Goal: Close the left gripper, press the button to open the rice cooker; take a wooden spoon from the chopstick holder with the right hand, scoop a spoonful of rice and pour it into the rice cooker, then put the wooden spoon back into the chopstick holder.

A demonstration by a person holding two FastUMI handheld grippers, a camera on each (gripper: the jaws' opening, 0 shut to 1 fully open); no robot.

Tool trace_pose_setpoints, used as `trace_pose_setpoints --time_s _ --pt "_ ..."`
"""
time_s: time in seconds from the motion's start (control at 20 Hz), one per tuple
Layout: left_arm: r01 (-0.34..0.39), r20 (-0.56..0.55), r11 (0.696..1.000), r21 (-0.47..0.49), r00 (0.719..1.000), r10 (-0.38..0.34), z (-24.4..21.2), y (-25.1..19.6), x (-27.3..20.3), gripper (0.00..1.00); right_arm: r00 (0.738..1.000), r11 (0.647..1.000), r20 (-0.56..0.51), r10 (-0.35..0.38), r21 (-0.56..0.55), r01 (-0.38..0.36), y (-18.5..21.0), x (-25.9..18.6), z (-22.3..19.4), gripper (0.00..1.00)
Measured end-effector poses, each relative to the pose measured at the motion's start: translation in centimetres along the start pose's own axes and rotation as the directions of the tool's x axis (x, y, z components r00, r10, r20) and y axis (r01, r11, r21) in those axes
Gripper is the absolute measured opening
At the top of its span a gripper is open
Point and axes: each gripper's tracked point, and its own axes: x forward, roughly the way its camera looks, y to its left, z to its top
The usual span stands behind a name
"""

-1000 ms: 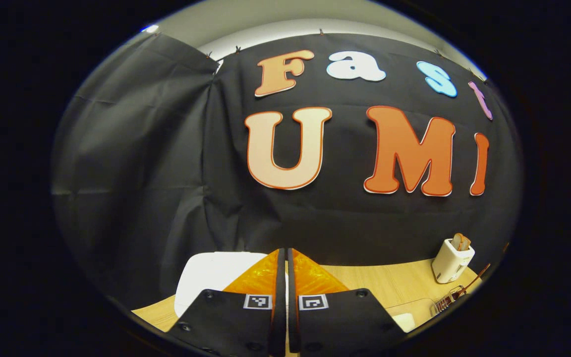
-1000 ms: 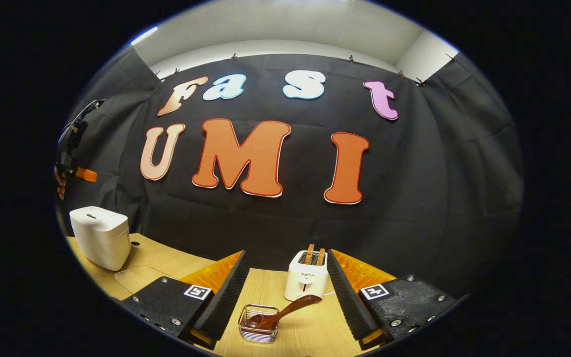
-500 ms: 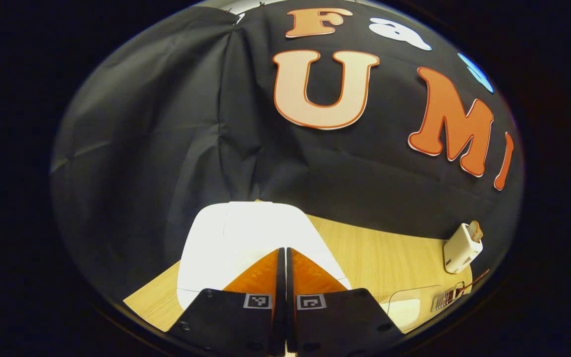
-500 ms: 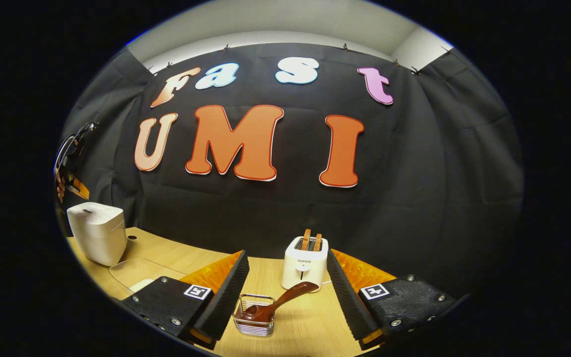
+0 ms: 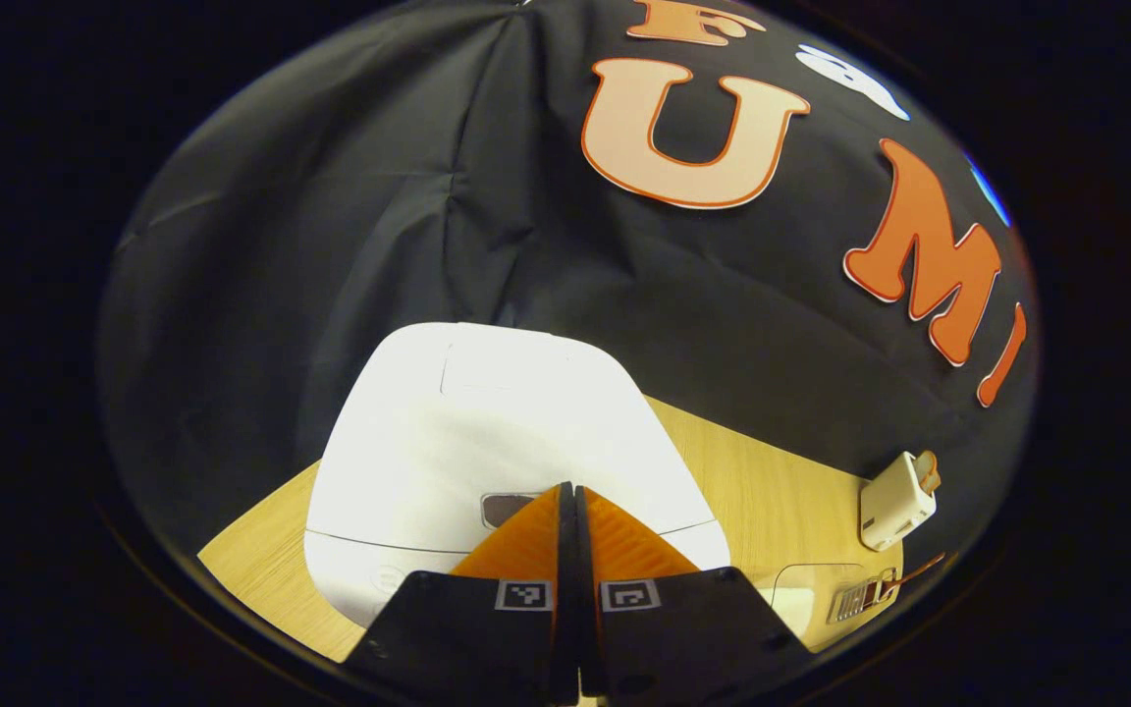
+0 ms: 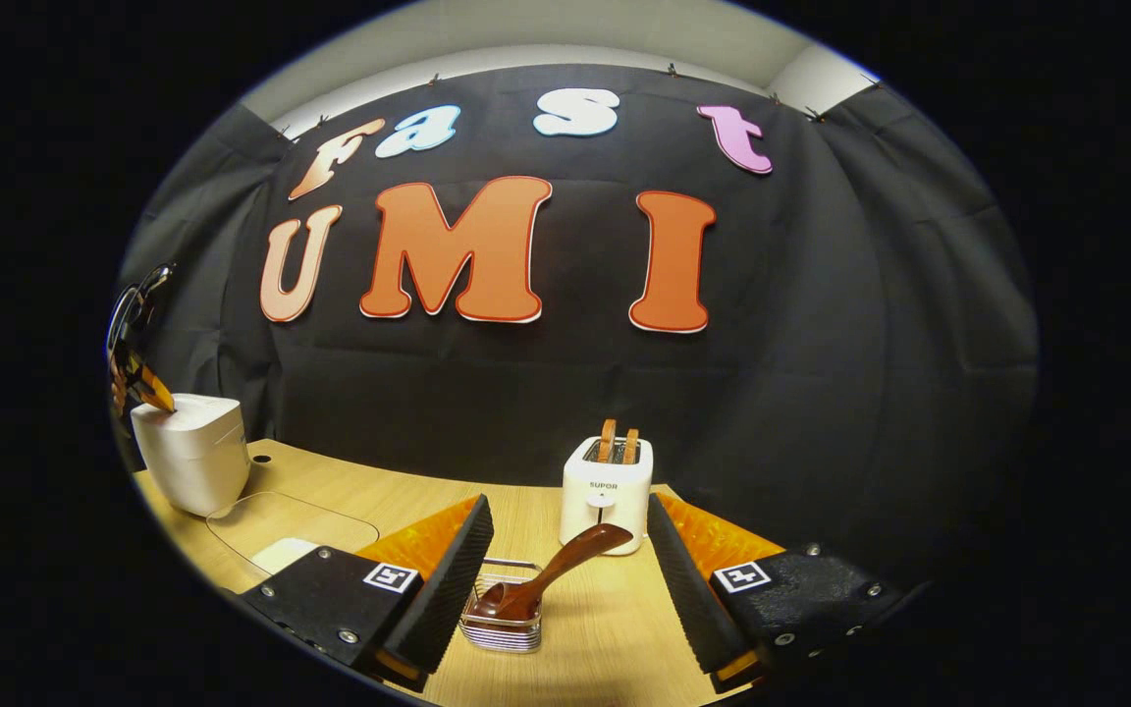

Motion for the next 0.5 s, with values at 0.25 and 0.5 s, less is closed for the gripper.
trace_pose_setpoints --time_s 0.25,0.5 --pt "-0.010 -0.080 1.000 -0.004 0.997 0.010 0.6 0.3 0.7 0.04 1.000 0.999 -0.021 0.006 0.041 -0.005 -0.3 -0.3 -0.7 0.94" --pt "-0.016 -0.033 1.000 0.015 0.999 0.017 1.7 -0.1 -0.1 0.04 1.000 0.999 -0.013 -0.006 0.049 0.007 -1.1 -0.7 -0.7 0.94"
